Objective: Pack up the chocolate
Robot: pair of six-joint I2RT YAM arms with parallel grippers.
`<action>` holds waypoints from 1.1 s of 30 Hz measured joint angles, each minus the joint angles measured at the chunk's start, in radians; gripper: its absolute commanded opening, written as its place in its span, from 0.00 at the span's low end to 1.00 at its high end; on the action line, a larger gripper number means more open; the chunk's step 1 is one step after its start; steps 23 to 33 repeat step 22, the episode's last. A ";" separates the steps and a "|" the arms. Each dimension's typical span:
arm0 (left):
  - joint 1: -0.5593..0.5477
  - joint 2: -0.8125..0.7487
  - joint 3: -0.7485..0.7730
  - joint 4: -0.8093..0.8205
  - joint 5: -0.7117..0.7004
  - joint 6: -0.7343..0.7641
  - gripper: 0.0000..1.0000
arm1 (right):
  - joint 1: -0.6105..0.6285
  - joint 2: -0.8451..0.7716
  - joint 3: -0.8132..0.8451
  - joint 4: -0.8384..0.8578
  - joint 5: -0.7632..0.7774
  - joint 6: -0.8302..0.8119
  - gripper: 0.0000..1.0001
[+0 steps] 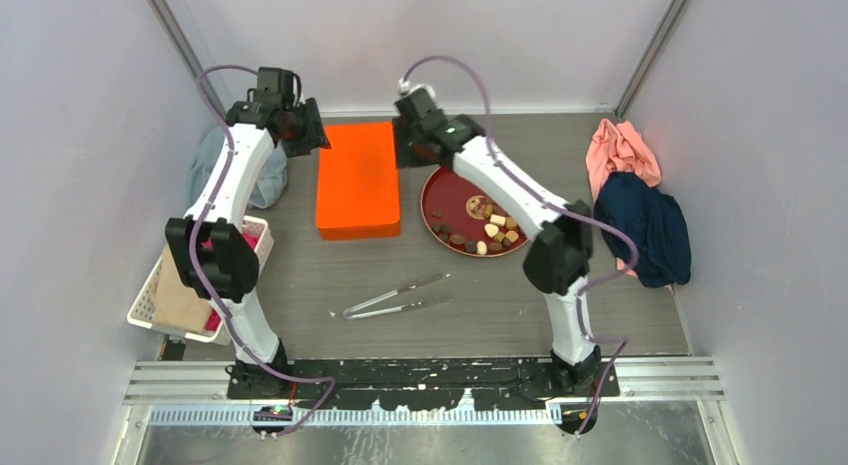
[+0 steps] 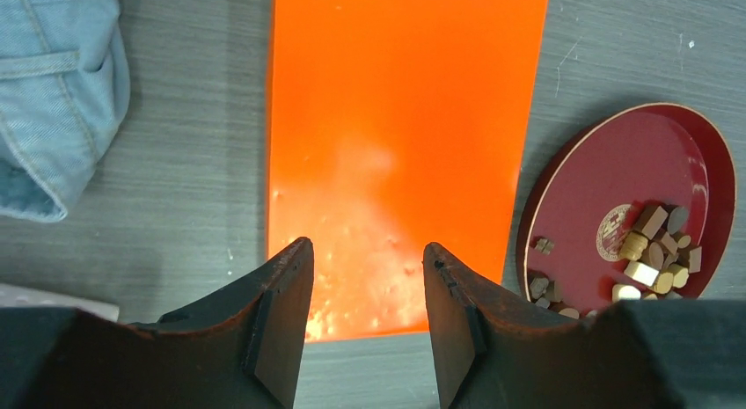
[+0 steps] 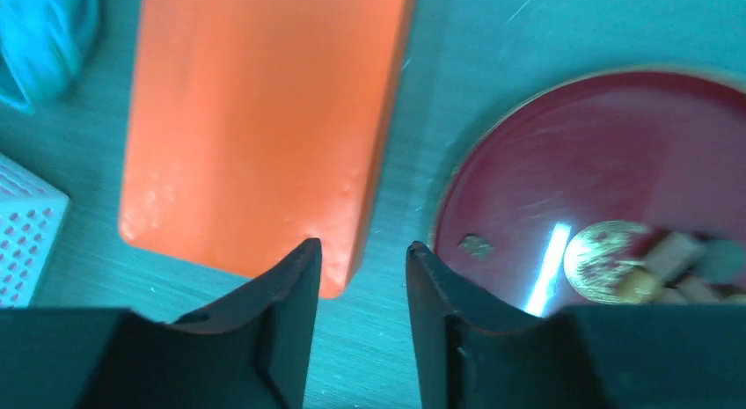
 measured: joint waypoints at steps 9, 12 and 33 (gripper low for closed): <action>0.000 -0.197 -0.091 -0.038 -0.066 0.008 0.52 | -0.201 -0.491 -0.259 0.104 0.249 0.011 0.87; 0.000 -0.289 -0.187 -0.029 -0.089 0.011 0.52 | -0.325 -0.585 -0.397 0.119 0.276 0.083 0.87; 0.000 -0.414 -0.404 0.026 -0.100 0.002 0.54 | -0.450 -0.577 -0.537 0.098 0.259 0.217 0.88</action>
